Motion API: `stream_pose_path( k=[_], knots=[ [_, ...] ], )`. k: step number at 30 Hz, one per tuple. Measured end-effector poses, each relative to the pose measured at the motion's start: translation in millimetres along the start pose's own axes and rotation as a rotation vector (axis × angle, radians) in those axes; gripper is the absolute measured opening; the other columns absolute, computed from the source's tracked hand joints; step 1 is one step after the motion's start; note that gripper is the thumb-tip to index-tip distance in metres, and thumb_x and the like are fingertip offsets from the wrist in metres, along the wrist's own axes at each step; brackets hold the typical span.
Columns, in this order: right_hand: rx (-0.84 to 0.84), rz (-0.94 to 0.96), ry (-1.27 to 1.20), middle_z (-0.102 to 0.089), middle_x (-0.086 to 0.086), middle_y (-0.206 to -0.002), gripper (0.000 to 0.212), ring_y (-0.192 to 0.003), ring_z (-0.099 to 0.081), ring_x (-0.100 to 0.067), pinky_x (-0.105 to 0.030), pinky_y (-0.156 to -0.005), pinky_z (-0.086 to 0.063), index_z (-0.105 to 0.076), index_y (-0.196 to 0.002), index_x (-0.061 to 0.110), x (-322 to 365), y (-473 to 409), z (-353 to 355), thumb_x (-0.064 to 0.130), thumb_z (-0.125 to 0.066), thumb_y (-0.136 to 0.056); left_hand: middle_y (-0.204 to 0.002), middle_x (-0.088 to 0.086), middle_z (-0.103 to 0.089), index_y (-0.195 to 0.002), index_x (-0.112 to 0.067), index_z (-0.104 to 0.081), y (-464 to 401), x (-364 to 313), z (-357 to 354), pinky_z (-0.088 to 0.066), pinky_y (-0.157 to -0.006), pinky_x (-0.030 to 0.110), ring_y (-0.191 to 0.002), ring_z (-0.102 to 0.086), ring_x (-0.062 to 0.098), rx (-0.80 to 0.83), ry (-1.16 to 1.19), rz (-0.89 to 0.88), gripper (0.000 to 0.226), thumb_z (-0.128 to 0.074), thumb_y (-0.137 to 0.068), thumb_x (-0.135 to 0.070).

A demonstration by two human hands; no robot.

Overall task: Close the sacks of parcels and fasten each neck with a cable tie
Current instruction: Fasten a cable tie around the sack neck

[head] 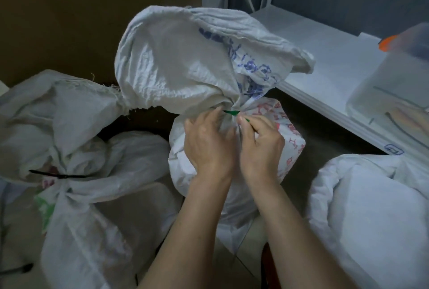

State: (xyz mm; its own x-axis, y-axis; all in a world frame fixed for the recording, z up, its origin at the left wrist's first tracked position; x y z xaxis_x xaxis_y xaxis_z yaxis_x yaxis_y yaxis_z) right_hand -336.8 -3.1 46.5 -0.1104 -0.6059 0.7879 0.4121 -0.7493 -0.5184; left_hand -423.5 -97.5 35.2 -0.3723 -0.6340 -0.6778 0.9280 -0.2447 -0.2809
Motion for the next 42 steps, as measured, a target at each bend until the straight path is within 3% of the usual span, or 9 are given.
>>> stream_pose_path(
  k=[8, 10, 12, 15, 18, 23, 29, 34, 42],
  knots=[
    [0.076, 0.102, -0.041, -0.069, 0.001, -0.081, 0.009, -0.082, -0.060, -0.013, -0.014, -0.078, -0.043, -0.074, -0.082, 0.008, 26.3, -2.7, -19.3, 0.006, -0.065, -0.085, -0.057, 0.004, -0.065, -0.061, -0.009, -0.070, -17.2, -6.1, 11.3, -0.010, -0.049, 0.007, -0.054, -0.051, 0.024, -0.327, 0.101, -0.115, 0.037, -0.042, -0.081, -0.021],
    [0.163, 0.081, -0.083, -0.068, 0.005, -0.086, 0.010, -0.087, -0.061, -0.011, -0.014, -0.082, -0.045, -0.075, -0.088, 0.010, 24.6, -6.7, -26.4, 0.007, -0.065, -0.086, -0.059, 0.006, -0.065, -0.065, -0.008, -0.070, -20.7, 4.1, 4.8, -0.023, -0.043, 0.017, -0.058, -0.059, 0.027, -0.255, 0.149, 0.009, 0.032, -0.047, -0.086, -0.018],
    [0.255, -0.054, -0.190, -0.066, 0.008, -0.093, 0.016, -0.093, -0.062, -0.007, -0.018, -0.085, -0.048, -0.073, -0.102, 0.012, 14.0, -13.7, -30.7, 0.011, -0.064, -0.088, -0.073, 0.000, -0.070, -0.079, -0.016, -0.074, -21.2, 17.7, -10.0, -0.045, -0.057, 0.030, -0.071, -0.064, 0.022, -0.070, 0.186, 0.202, 0.022, -0.055, -0.088, -0.023],
    [0.269, -0.255, -0.200, -0.065, 0.008, -0.095, 0.026, -0.094, -0.061, -0.008, -0.018, -0.084, -0.049, -0.067, -0.116, 0.012, -14.9, -21.9, -30.9, 0.015, -0.061, -0.092, -0.067, -0.011, -0.065, -0.084, -0.023, -0.076, -23.0, 29.8, -13.9, -0.044, -0.061, 0.024, -0.069, -0.062, 0.012, -0.018, 0.302, 0.363, 0.018, -0.067, -0.084, -0.039],
    [0.272, -0.202, 0.065, -0.063, 0.000, -0.094, 0.021, -0.097, -0.057, -0.021, -0.027, -0.086, -0.045, -0.072, -0.108, 0.013, -32.2, -24.7, -35.6, 0.011, -0.061, -0.090, -0.066, -0.010, -0.066, -0.077, -0.024, -0.075, -24.2, 34.0, -21.4, -0.048, -0.063, 0.022, -0.067, -0.064, 0.010, 0.014, 0.499, 0.428, 0.009, -0.073, -0.081, -0.031],
    [0.243, -0.081, 0.234, -0.062, -0.002, -0.089, 0.017, -0.090, -0.039, -0.011, -0.012, -0.072, -0.023, -0.075, -0.101, 0.014, -30.1, -29.5, -41.2, 0.013, -0.067, -0.086, -0.067, -0.005, -0.070, -0.073, -0.020, -0.073, -27.1, 43.6, -25.9, -0.055, -0.071, 0.030, -0.068, -0.068, 0.012, 0.034, 0.573, 0.448, 0.007, -0.076, -0.078, -0.023],
    [0.196, -0.147, 0.182, -0.061, 0.002, -0.081, 0.006, -0.087, -0.052, -0.018, -0.018, -0.075, -0.034, -0.070, -0.076, 0.013, -36.3, -31.0, -41.9, 0.016, -0.074, -0.079, -0.067, -0.002, -0.071, -0.076, -0.014, -0.073, -26.9, 45.7, -26.3, -0.057, -0.071, 0.033, -0.066, -0.069, 0.012, 0.057, 0.616, 0.477, 0.010, -0.076, -0.079, -0.023],
    [0.251, -0.252, 0.031, -0.066, -0.001, -0.086, 0.005, -0.090, -0.060, -0.025, -0.042, -0.083, -0.050, -0.076, -0.083, 0.018, -48.2, -31.5, -50.6, 0.014, -0.074, -0.080, -0.057, -0.003, -0.065, -0.079, -0.011, -0.072, -30.2, 43.5, -25.7, -0.047, -0.052, 0.022, -0.045, -0.054, 0.004, 0.074, 0.612, 0.456, 0.012, -0.074, -0.081, -0.022],
    [0.383, -0.302, -0.021, -0.070, -0.004, -0.077, 0.003, -0.074, -0.065, -0.017, -0.037, -0.077, -0.054, -0.076, -0.077, 0.013, -55.8, -39.8, -62.4, 0.011, -0.077, -0.075, -0.057, -0.004, -0.061, -0.075, -0.015, -0.070, -35.4, 41.3, -20.3, -0.040, -0.050, 0.017, -0.045, -0.052, 0.004, 0.145, 0.557, 0.401, 0.010, -0.073, -0.082, -0.021]
  ],
)
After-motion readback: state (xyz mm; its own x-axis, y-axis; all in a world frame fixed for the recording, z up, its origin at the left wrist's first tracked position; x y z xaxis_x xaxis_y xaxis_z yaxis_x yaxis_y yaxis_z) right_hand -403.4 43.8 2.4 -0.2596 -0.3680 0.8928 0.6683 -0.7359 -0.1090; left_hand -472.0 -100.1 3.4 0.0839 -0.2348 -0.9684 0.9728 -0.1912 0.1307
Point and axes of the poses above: each hand's wrist, its own y-axis away from the middle knuckle, its own z-axis out of the back of the hand, x = y × z, the point moved 8 cm from there along -y, towards the middle knuckle
